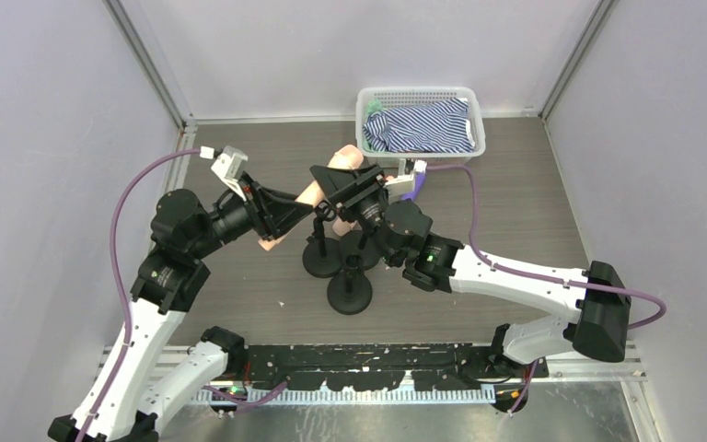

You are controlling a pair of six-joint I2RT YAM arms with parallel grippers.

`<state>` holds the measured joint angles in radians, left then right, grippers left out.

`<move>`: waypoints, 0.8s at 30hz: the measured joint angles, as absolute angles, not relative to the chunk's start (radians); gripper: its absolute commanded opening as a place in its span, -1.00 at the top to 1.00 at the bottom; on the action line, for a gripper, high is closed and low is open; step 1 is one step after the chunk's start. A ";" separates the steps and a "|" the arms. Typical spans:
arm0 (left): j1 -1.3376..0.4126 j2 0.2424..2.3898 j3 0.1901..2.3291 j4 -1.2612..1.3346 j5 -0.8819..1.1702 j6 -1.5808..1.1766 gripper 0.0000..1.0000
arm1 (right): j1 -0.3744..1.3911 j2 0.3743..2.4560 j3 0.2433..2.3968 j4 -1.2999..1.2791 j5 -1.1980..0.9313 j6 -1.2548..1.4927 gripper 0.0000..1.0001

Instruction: Attach the microphones to the stand

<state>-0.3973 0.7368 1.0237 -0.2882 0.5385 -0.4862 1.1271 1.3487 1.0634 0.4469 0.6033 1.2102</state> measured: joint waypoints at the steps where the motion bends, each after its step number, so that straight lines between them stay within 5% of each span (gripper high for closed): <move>1: -0.397 0.737 1.023 -0.288 0.535 -0.486 0.99 | 1.127 1.349 1.063 0.450 0.598 1.209 -0.08; 7: -0.398 0.737 1.010 -0.289 0.524 -0.483 0.92 | 1.126 1.352 1.063 0.463 0.567 1.203 0.40; 12: -0.398 0.735 1.007 -0.291 0.516 -0.482 0.44 | 1.124 1.357 1.063 0.474 0.563 1.183 0.96; 18: -0.400 0.722 0.990 -0.305 0.508 -0.471 -0.45 | 1.125 1.338 1.032 0.496 0.579 1.118 0.98; 24: -0.400 0.679 0.974 -0.353 0.466 -0.464 -0.81 | 1.124 1.209 0.971 0.491 0.657 0.969 0.98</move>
<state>-0.4000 0.6792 0.9745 -0.3534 0.4660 -0.4637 1.1240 1.2095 0.9714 0.4911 0.6571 0.9688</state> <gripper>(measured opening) 0.862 0.446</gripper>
